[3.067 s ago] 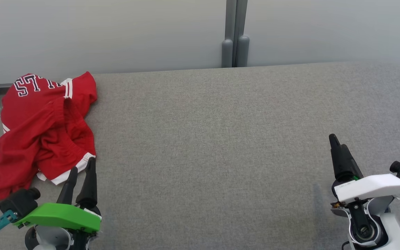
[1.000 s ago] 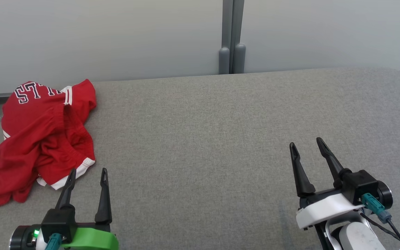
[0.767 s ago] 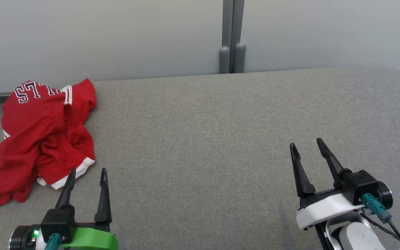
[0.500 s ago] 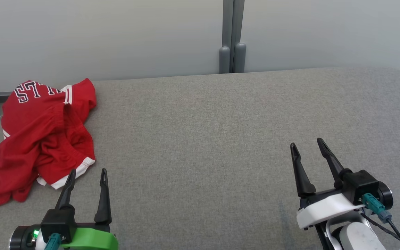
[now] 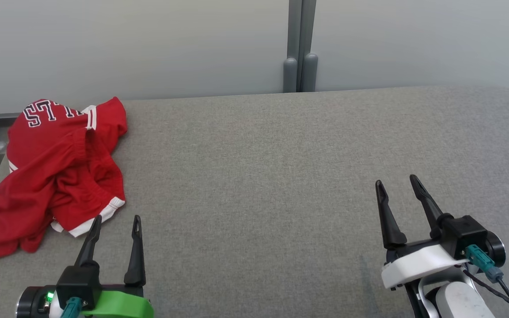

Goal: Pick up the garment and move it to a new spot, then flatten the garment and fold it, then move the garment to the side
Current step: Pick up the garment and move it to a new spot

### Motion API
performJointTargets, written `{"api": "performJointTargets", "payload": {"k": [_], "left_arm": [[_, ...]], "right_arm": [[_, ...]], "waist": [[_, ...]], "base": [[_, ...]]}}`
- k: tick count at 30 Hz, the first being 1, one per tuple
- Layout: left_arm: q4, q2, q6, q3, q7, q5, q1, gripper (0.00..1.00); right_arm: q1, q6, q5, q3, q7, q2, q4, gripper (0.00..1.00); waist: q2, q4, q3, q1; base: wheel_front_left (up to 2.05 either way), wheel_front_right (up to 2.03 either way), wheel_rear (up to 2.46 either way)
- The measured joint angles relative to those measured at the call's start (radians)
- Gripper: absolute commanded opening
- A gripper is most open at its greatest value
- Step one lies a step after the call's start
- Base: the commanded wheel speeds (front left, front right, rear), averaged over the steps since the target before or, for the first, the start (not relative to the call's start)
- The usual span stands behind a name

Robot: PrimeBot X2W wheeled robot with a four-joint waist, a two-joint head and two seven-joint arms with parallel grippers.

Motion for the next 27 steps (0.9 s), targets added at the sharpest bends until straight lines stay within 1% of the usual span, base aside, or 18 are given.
{"api": "performJointTargets", "payload": {"k": [6,9,13,22,27], "left_arm": [[0.002,-0.002,-0.001,-0.001,0.000,0.014,-0.001,1.00],[0.002,-0.002,-0.001,-0.002,0.000,0.018,-0.002,1.00],[0.002,-0.003,-0.001,0.000,0.000,0.019,-0.002,1.00],[-0.012,-0.005,0.010,0.039,0.000,0.026,-0.001,1.00],[-0.021,-0.007,0.014,0.045,0.000,0.026,0.000,1.00]], "right_arm": [[0.000,0.000,0.000,-0.006,0.000,0.000,-0.001,1.00],[0.000,0.000,0.000,-0.008,0.000,0.000,-0.002,1.00],[0.000,0.009,0.000,-0.006,0.000,0.000,-0.002,1.00],[-0.003,0.054,0.000,0.042,0.000,0.002,0.015,1.00],[-0.007,0.069,0.000,0.057,0.000,0.003,0.030,1.00]], "waist": [[0.0000,0.030,0.002,0.0000],[0.0000,0.055,0.003,0.0000],[0.0000,0.098,0.004,0.0000],[0.0000,0.214,0.003,0.0000],[0.0000,0.283,-0.001,0.0000]], "base": [[0.00,0.00,0.00],[0.00,0.00,0.00],[0.00,0.00,0.00],[0.00,0.00,0.00],[0.00,0.00,0.00]]}}
